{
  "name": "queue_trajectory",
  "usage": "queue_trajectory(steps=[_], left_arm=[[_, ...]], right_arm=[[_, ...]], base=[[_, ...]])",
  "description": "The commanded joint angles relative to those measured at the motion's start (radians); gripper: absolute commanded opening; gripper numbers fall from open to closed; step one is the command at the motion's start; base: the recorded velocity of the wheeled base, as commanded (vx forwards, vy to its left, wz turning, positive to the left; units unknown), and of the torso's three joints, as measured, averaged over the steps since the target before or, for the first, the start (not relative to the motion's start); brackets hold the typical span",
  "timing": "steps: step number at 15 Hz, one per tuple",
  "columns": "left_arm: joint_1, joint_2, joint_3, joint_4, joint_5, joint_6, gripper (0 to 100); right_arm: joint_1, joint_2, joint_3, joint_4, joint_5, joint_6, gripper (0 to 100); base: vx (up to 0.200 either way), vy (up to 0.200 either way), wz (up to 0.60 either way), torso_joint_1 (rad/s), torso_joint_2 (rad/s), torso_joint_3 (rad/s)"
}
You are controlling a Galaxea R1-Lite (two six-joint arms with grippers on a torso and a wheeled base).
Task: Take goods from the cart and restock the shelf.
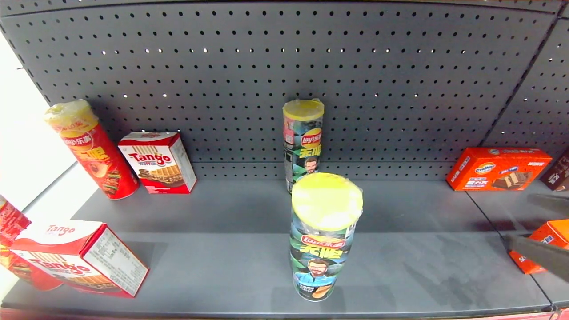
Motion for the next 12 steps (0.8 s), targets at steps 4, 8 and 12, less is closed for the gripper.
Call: queue_trajectory(steps=[4, 8, 12], left_arm=[[0.000, 0.002, 0.000, 0.001, 0.000, 0.000, 100], [0.000, 0.002, 0.000, -0.001, -0.001, 0.002, 100], [0.000, 0.002, 0.000, -0.001, -0.001, 0.002, 100]], right_arm=[[0.115, 0.327, 0.010, -0.091, 0.001, 0.004, 100], [0.155, 0.417, -0.029, -0.092, -0.002, 0.002, 100], [0.158, 0.477, -0.070, -0.092, -0.014, 0.002, 100]], base=[[0.000, 0.000, 0.00, 0.000, 0.00, 0.000], [0.000, 0.000, 0.00, 0.000, 0.00, 0.000], [0.000, 0.000, 0.00, 0.000, 0.00, 0.000]])
